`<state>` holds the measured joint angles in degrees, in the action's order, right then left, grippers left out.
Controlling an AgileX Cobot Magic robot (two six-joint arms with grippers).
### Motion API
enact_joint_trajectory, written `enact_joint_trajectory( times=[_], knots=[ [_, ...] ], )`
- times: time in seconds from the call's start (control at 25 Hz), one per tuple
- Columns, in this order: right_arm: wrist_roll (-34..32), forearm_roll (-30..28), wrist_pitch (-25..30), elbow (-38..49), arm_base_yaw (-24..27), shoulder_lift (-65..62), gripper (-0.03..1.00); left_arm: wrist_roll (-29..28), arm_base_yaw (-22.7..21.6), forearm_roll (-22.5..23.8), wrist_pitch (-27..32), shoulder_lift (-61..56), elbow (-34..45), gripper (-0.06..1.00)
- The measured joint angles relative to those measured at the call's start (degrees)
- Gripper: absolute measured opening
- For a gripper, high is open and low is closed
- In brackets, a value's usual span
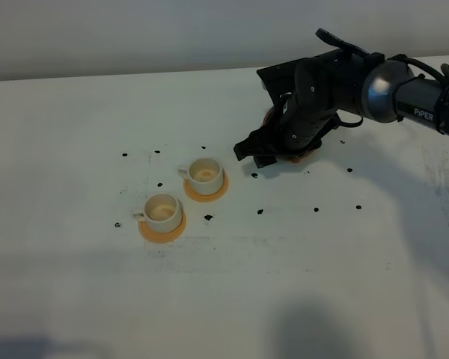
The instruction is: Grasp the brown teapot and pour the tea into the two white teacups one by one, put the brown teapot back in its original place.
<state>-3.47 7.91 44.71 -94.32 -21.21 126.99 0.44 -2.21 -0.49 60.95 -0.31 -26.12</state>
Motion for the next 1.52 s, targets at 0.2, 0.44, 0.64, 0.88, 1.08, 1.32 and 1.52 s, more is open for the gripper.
enact_joint_trajectory(
  times=[0.2, 0.44, 0.64, 0.88, 1.08, 1.32, 1.52],
  knots=[
    [0.0, -0.6, 0.8, 0.0, 0.7, 0.0, 0.52, 0.0, 0.0, 0.0, 0.0, 0.0, 0.0, 0.22],
    [0.0, -0.8, 1.0, 0.0, 0.7, -0.1, 0.52, -0.1, 0.0, 0.0, 0.0, 0.0, 0.0, 0.22],
    [0.0, -1.1, 1.7, 0.0, 0.8, -2.4, 0.52, -0.1, 0.0, 0.0, 0.0, 0.0, 0.0, 0.22],
    [0.1, -1.3, 3.0, 0.0, 0.2, -5.4, 0.52, -0.1, 0.0, 0.0, 0.0, 0.0, 0.0, 0.22],
    [0.1, -2.2, 3.4, 0.2, -0.9, -8.9, 0.52, -0.1, 0.0, 0.0, 0.0, 0.0, 0.0, 0.22],
    [0.1, -4.6, -1.4, 5.3, -1.2, -19.9, 0.52, -0.1, 0.0, 0.0, 0.0, 0.0, 0.0, 0.22],
    [-0.1, -6.8, -10.3, 16.0, 1.8, -30.4, 0.52, -0.1, 0.0, 0.0, 0.0, 0.0, 0.0, 0.22]
  ],
)
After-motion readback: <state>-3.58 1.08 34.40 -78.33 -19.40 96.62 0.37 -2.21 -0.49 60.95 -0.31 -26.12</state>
